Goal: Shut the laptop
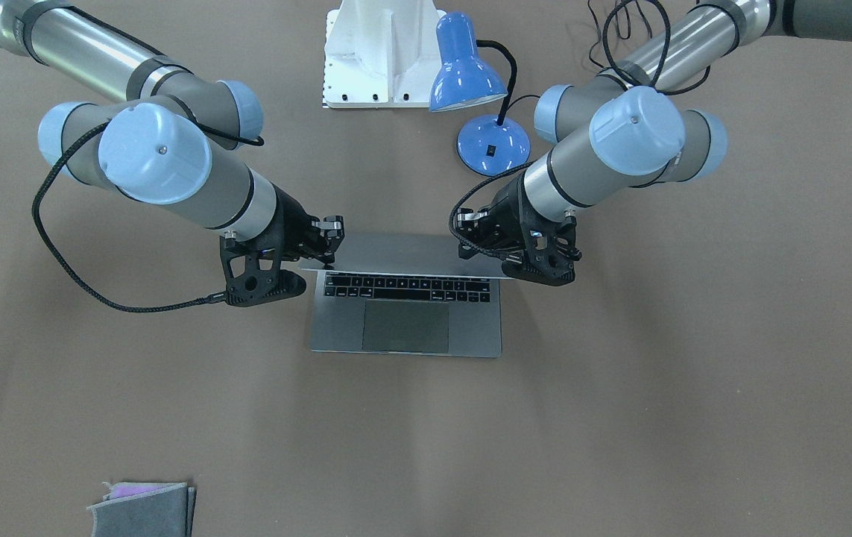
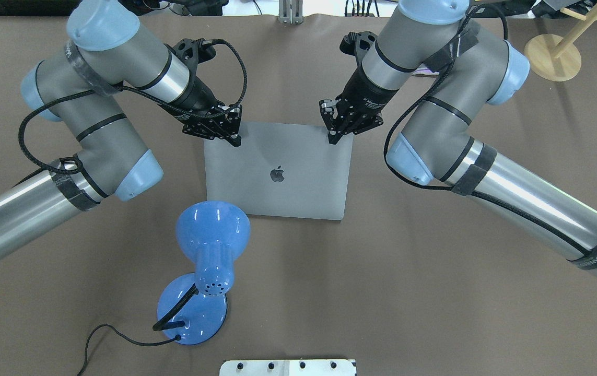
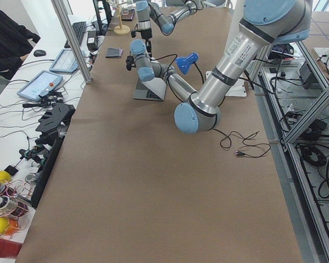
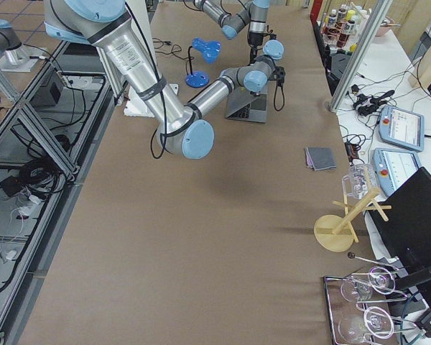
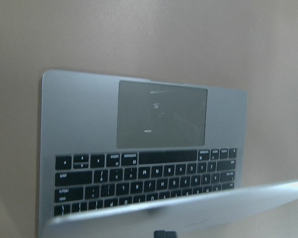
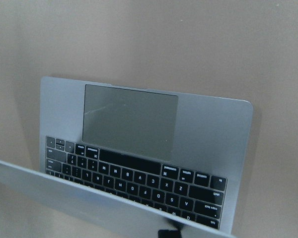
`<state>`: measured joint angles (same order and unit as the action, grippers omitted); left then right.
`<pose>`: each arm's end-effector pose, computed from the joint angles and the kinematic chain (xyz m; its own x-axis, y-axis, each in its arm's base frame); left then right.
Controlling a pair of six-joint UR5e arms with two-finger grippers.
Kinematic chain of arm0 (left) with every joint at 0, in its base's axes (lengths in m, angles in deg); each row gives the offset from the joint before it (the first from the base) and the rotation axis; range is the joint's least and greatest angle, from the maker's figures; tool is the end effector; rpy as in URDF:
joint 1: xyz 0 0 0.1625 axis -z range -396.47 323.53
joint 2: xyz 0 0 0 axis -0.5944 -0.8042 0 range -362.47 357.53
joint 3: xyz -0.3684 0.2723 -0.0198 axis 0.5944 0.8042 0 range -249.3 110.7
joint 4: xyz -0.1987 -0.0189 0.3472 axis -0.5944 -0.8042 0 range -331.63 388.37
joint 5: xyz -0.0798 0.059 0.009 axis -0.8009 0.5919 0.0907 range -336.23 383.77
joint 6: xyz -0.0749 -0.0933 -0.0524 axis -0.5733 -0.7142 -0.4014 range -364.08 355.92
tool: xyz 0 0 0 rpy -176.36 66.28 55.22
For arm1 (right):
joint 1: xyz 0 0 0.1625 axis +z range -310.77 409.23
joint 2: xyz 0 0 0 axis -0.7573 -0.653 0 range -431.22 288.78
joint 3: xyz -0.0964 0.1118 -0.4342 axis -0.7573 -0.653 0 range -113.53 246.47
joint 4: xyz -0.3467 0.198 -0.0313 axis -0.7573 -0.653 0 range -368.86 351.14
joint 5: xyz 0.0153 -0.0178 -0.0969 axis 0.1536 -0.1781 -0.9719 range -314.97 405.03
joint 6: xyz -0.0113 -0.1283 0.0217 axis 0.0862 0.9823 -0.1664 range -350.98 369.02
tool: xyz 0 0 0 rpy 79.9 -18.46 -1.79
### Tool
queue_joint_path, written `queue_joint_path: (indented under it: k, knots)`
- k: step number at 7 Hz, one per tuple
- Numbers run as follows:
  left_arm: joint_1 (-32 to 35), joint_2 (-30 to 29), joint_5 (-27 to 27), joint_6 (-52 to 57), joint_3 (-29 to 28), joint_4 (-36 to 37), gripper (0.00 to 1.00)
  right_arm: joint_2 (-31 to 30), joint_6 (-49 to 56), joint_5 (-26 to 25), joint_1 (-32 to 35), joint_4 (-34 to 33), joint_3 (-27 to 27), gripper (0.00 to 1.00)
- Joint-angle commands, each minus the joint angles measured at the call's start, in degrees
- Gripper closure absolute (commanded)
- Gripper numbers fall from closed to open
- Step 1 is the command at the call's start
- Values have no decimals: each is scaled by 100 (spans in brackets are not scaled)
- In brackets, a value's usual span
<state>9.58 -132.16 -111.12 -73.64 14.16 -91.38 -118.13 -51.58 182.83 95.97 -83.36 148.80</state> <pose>0.4818 -0.5590 0.2623 0.3220 0.0225 -0.9465 -0.0411 0.9991 0.0097 -0.4888 -0.5727 0.2564 0.4231 -0.0315 0.9055 0.1292 0.9913 -0.0259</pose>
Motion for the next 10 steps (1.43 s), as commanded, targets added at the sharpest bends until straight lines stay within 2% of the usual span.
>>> queue_joint_path:
  k: [1, 3, 6, 8, 9, 10]
  knots:
    - [-17, -258, 259, -5, -591, -319, 100, 295, 22, -86, 37, 76, -470, 100]
    - [-17, -382, 367, 4, -1103, -628, 100, 340, 22, -279, 20, 748, -1092, 100]
    - [-43, -505, 604, 309, -1542, -664, 100, 681, 31, -543, -68, 928, -1839, 100]
    - [-140, -628, 875, 338, -1771, -664, 100, 710, 40, -780, -182, 928, -1939, 100]
    - [-332, -637, 1294, 338, -1773, -725, 100, 718, 40, -973, -269, 937, -2000, 100]
    - [-394, -629, 1455, 338, -1773, -847, 100, 762, 49, -1079, -340, 937, -2132, 100]
